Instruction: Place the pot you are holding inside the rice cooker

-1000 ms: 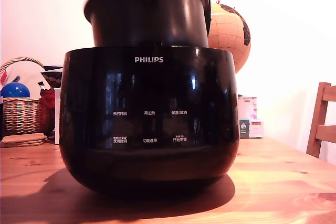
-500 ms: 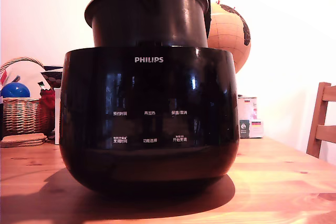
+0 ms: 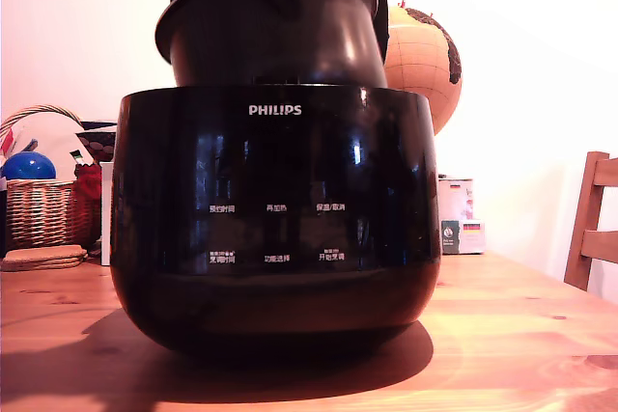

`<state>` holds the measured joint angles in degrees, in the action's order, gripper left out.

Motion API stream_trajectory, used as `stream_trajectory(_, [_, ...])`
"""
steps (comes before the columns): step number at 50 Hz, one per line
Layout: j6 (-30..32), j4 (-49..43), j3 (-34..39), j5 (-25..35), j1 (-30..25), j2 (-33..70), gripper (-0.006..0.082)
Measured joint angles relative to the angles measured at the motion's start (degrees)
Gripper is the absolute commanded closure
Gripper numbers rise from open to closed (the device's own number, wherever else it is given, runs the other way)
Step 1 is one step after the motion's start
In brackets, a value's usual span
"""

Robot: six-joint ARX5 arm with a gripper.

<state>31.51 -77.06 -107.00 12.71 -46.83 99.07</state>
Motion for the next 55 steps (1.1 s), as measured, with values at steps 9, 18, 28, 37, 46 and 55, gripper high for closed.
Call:
stream_trajectory(9, [-0.1, 4.9, 6.1, -0.2, -0.3, -4.9, 0.0789])
stream_trajectory(18, [0.0, 7.2, 10.4, -5.8, -1.1, -6.7, 0.0789])
stream_trajectory(28, [1.1, 9.8, 15.1, -9.9, -2.1, -6.7, 0.0789])
stream_trajectory(37, [4.2, 9.7, 16.6, -13.7, -3.5, -6.7, 0.0789])
stream_trajectory(46, [6.2, 9.2, 16.7, -13.6, -4.3, -6.7, 0.0789])
stream_trajectory(55, [5.9, 9.4, 16.8, -10.4, -3.9, -6.7, 0.0789])
